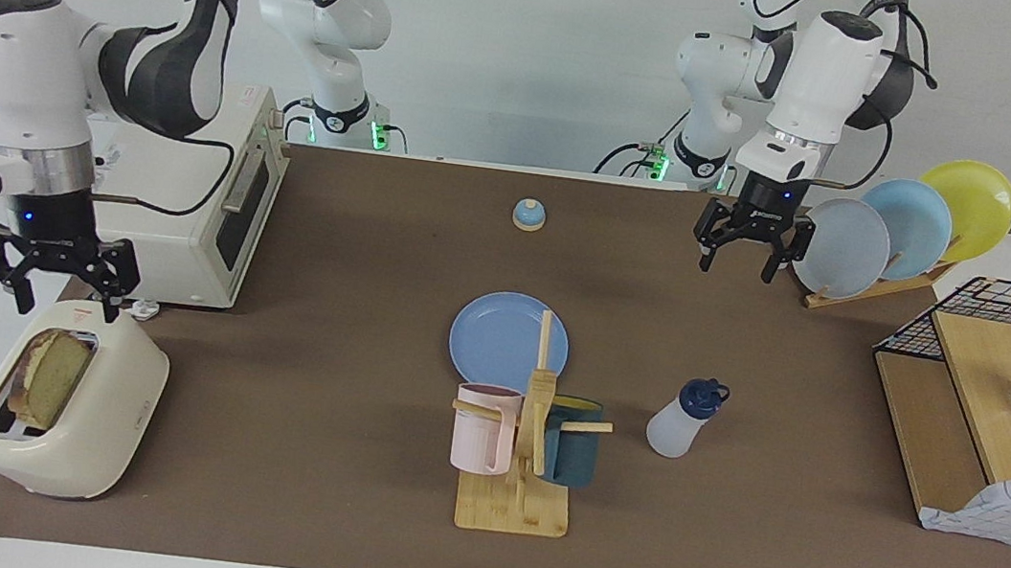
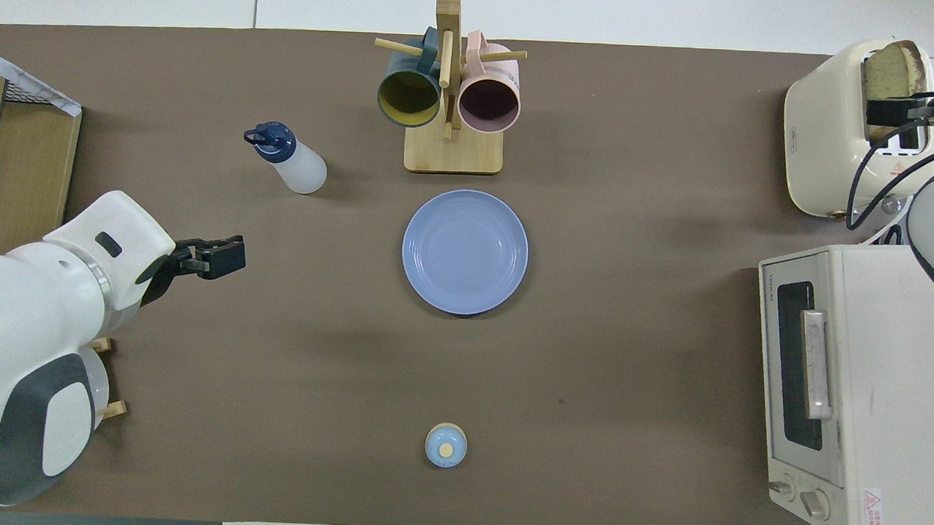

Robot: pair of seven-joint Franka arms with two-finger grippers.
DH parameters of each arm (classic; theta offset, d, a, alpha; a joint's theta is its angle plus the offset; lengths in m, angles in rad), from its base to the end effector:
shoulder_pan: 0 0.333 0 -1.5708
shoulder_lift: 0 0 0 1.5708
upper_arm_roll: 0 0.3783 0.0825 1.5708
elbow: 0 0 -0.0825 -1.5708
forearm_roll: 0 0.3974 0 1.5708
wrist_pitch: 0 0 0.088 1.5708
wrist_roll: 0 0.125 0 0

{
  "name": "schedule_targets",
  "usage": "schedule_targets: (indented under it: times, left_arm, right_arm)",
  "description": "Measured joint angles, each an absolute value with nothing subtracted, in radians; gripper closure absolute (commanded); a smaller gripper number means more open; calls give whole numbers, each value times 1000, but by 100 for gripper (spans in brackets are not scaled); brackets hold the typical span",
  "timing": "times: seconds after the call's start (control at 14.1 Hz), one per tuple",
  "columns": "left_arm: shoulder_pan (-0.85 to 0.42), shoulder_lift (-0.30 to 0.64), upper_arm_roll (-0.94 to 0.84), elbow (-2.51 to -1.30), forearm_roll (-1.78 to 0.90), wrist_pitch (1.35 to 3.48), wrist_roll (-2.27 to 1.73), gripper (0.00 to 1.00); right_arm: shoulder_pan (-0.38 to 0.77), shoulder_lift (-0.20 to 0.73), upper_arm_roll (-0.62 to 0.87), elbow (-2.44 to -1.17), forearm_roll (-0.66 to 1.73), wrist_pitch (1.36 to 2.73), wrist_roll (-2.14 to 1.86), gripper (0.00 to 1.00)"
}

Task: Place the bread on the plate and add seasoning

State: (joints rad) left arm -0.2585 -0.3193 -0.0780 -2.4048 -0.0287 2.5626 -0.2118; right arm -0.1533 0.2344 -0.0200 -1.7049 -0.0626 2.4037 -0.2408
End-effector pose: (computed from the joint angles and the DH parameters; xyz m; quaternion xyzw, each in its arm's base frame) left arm 0.4540 -0.1616 0.5231 0.9704 -0.0517 0.2276 0.0621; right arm 0.6927 -0.1211 0.5433 0.9714 0.0513 0.2193 0.0747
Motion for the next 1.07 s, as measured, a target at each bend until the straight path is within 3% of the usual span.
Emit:
schedule_targets:
  times: [0.5, 1.07]
  left_arm:
    - [-259, -291, -107, -2550, -29, 2836, -230, 0]
    - [-274, -50, -126, -2598, -29, 3214, -231, 0]
  right_arm:
    - [-173, 269, -20, -1705, -82, 2461, -243, 23]
    - [-175, 274, -20, -1704, -82, 2465, -243, 30]
